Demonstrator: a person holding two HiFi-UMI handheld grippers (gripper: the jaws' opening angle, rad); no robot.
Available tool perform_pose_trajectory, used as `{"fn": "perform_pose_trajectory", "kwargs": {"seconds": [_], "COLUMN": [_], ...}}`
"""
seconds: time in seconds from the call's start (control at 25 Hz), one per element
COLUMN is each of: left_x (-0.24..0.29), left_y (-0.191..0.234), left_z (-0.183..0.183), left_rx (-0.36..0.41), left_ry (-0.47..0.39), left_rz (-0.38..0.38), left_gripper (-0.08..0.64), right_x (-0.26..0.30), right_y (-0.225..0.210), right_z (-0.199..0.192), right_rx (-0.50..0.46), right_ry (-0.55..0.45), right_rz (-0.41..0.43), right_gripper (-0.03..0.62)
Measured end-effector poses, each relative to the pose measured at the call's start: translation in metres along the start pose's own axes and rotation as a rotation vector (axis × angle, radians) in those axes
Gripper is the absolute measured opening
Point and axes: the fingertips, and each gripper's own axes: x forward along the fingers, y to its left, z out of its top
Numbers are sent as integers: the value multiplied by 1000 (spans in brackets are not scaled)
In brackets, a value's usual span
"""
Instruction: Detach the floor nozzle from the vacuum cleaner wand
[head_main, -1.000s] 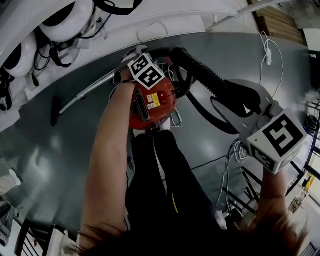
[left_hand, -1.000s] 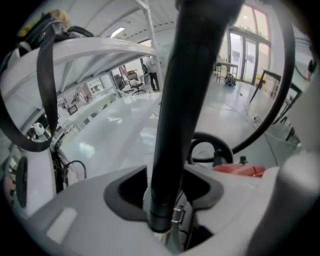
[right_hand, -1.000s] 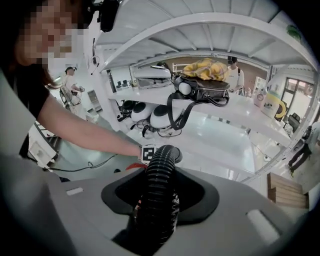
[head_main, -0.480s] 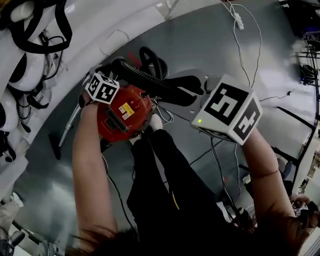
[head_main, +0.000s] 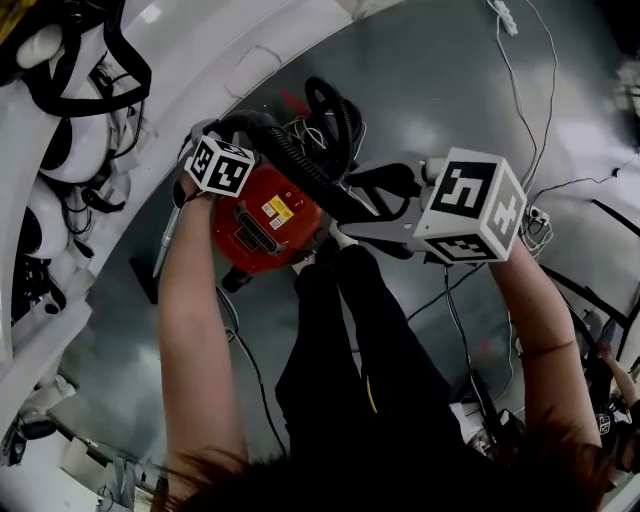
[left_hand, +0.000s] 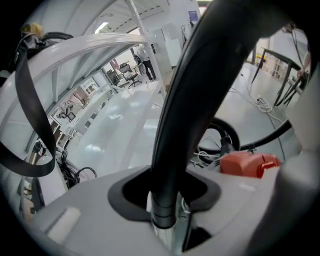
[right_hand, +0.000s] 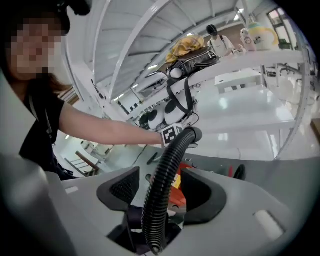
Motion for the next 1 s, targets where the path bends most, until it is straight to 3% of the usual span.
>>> {"fn": "perform_pose_trajectory", "kwargs": {"seconds": [0.08,0.4,0.6,0.76,1.0], "left_x": [-4,-34,-67,-94,-116], "left_y": [-1,-12,-32,-41,-52], "left_z": [0,-3,0,3,-1], "left_rx": [8,50,89,109,176], "left_ry": [-6,-26,-70,-117,-149], "left_rz": [-9,-5,-5,12,41], "left_gripper": [155,155,155,154,150], "right_x": [2,48,98,134,172], "right_y": [-3,-60,-67,-52,-28], "right_z": [14,73,89,72,42], "right_rx": [28,196,108,49,14], "right_ry": [-31,-82,188,435,639], "right_rz": [17,1,8,90,182], "right_gripper": [278,264,238,259,278]}}
